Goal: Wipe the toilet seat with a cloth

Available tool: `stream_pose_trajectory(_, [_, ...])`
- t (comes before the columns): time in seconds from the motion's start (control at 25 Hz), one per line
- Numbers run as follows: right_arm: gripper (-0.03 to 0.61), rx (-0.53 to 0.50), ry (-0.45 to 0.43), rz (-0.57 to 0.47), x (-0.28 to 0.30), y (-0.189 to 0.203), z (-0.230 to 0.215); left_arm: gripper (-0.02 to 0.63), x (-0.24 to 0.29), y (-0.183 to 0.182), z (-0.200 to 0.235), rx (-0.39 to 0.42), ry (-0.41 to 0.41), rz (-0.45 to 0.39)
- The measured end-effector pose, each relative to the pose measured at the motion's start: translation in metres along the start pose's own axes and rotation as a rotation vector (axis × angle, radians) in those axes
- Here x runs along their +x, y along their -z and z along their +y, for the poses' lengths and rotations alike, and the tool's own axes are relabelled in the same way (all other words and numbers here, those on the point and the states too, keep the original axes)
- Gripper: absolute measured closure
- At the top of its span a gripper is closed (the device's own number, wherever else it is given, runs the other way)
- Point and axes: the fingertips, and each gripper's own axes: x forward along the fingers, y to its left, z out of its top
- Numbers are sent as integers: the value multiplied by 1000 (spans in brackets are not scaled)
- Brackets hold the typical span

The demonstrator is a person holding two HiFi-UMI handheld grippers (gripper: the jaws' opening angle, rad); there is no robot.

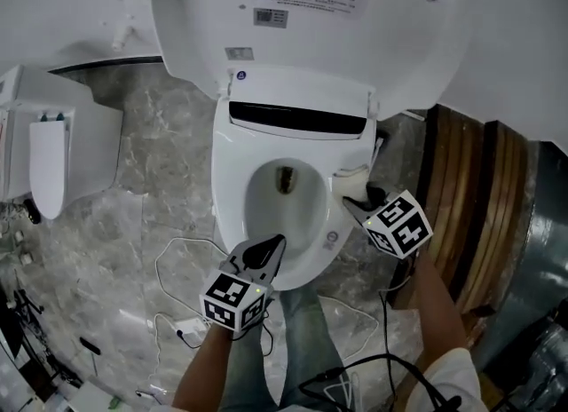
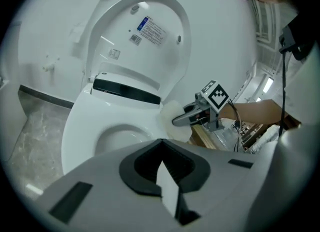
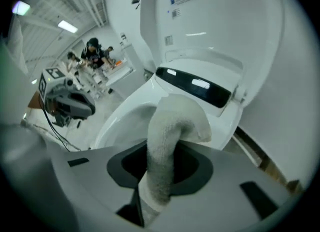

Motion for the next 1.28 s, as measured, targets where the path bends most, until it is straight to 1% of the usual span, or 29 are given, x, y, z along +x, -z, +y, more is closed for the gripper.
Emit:
stream_pose_trajectory(0.16, [477,-228,39,146,26,-12,-29,603,20,-14,7,16,-28,-19])
stream_pose_trajectory(0.24, [477,-301,41,210,37,-12,-38,603,26,-13,8,10,-31,-18])
stream_pose_trajectory(0.28, [477,-321,30,238,43,-10,-42,603,27,-11,8,4,-32,-14])
stream_pose_trajectory(0.36, [477,-319,-20,263,52,-6,-42,603,27,-5,9,-9,-37,-2])
stream_pose_trajectory(0.48, [477,-278,-93,242,55,-3,-37,603,22,2,10,-33,-40,8])
stream_pose_trajectory(0.56, [477,-286,-110,242,54,0,-33,603,19,6,13,-46,-45,11])
stream_pose_trajectory(0.72, [477,-317,-116,245,51,11,-22,603,14,10,20,-70,-57,-1])
stream_pose_trajectory(0.84, [477,-314,-128,248,50,25,-7,603,9,14,21,-91,-52,-9])
stream_pose_trajectory(1.08, [477,-266,-180,232,52,56,37,603,-7,26,20,-59,-25,14])
stream_pose_trajectory(1.28, [477,-212,-197,219,52,78,72,603,-22,33,21,-21,-10,25])
